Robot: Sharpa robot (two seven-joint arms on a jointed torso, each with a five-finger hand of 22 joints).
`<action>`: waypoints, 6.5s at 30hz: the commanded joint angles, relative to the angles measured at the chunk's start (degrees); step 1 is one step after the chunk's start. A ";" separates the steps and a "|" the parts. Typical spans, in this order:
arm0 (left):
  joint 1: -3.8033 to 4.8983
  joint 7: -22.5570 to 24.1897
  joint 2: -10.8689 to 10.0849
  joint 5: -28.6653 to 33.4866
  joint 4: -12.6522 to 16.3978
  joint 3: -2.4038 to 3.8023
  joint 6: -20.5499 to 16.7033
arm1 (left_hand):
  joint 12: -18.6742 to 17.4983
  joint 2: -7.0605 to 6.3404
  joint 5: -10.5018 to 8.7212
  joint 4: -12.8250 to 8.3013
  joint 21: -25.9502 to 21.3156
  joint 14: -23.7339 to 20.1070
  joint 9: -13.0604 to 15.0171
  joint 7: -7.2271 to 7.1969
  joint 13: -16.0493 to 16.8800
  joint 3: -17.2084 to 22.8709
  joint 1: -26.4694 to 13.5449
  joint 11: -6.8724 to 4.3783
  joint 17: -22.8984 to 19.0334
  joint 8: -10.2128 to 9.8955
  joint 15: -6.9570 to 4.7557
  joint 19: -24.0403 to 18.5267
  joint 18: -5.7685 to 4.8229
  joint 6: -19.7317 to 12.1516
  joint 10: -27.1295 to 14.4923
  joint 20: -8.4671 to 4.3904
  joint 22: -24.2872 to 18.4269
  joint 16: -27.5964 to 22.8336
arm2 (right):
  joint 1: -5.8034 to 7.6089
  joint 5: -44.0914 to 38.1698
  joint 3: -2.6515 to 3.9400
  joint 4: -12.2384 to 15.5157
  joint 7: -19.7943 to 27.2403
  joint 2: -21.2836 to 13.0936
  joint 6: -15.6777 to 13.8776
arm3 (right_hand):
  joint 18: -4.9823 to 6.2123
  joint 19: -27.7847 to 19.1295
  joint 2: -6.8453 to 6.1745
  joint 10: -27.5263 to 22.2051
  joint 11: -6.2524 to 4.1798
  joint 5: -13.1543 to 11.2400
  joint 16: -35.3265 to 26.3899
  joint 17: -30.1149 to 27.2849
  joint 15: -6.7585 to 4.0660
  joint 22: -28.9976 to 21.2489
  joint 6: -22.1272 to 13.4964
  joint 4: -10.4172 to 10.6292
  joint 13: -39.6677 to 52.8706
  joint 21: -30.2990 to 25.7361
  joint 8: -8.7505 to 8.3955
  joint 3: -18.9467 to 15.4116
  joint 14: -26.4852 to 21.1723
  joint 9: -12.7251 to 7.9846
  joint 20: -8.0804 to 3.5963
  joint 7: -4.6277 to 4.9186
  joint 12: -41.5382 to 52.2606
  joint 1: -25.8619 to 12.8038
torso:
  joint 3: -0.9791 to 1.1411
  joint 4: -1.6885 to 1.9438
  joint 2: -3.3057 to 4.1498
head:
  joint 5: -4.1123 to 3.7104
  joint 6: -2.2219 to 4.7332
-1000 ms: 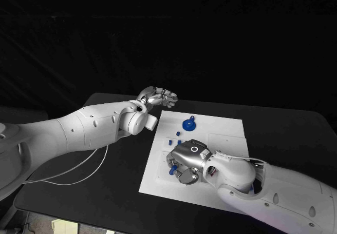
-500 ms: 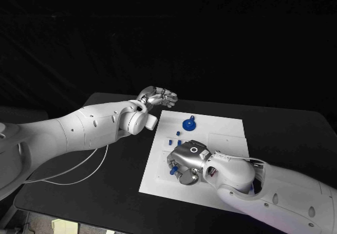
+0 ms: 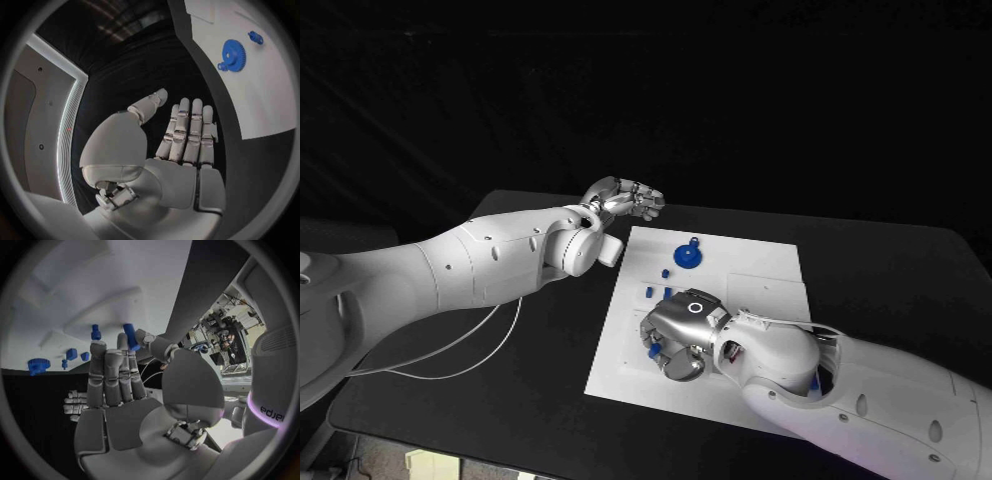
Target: Assemble the parts on the task board
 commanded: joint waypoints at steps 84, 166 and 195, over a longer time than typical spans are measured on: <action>-0.78 1.04 -2.27 0.29 0.88 -0.05 1.71 | -0.04 0.19 -0.22 1.01 -0.73 0.19 0.02 0.06 -0.28 -1.12 -1.89 0.06 0.95 0.33 0.51 0.39 1.14 -0.67 -0.59 0.20 0.47 -1.20 | 6.51 53.88 2.98 5.91 -24.55 -27.82 16.82 | 1.79 6.23 2.35 -8.28 -3.23 -1.32 8.51 7.51 -2.80 0.94 -3.78 8.28 38.38 3.81 -2.45 -13.45 3.33 2.32 -4.08 -0.52 50.75 -13.55 | 0.92 -1.06 -1.06 | -8.58 1.36; -0.76 1.22 -3.37 1.49 2.11 -0.08 1.87 | -0.05 0.34 -3.01 2.36 -3.17 -0.30 -0.36 0.43 -1.07 -10.70 -12.57 0.29 3.79 -0.16 0.74 -0.03 1.76 -2.35 -1.64 0.44 1.33 -4.02 | 6.00 59.67 0.27 6.72 -24.51 -19.55 11.09 | 1.79 5.72 5.29 -5.95 -3.68 -1.32 7.82 10.70 -3.20 0.85 -2.06 10.62 42.08 6.96 -3.96 -10.45 4.24 3.94 -4.38 -0.97 48.73 -17.28 | 0.59 -1.04 -1.01 | -9.05 -0.19; -0.76 0.99 -3.42 1.51 2.31 -0.08 2.10 | -0.06 0.43 -3.17 2.84 -3.50 -0.33 -0.42 0.47 -1.15 -11.20 -13.64 0.32 4.12 -0.21 0.77 0.02 1.78 -2.48 -1.74 0.47 1.39 -4.35 | 5.89 58.80 -1.48 4.07 -24.66 -15.65 12.14 | 1.79 5.56 4.75 -5.98 -3.68 -1.32 7.69 10.89 -3.22 0.84 -2.09 10.89 42.38 7.16 -4.18 -10.91 4.23 4.02 -4.40 -0.98 48.48 -18.76 | 0.70 -1.08 -1.01 | -8.07 -0.69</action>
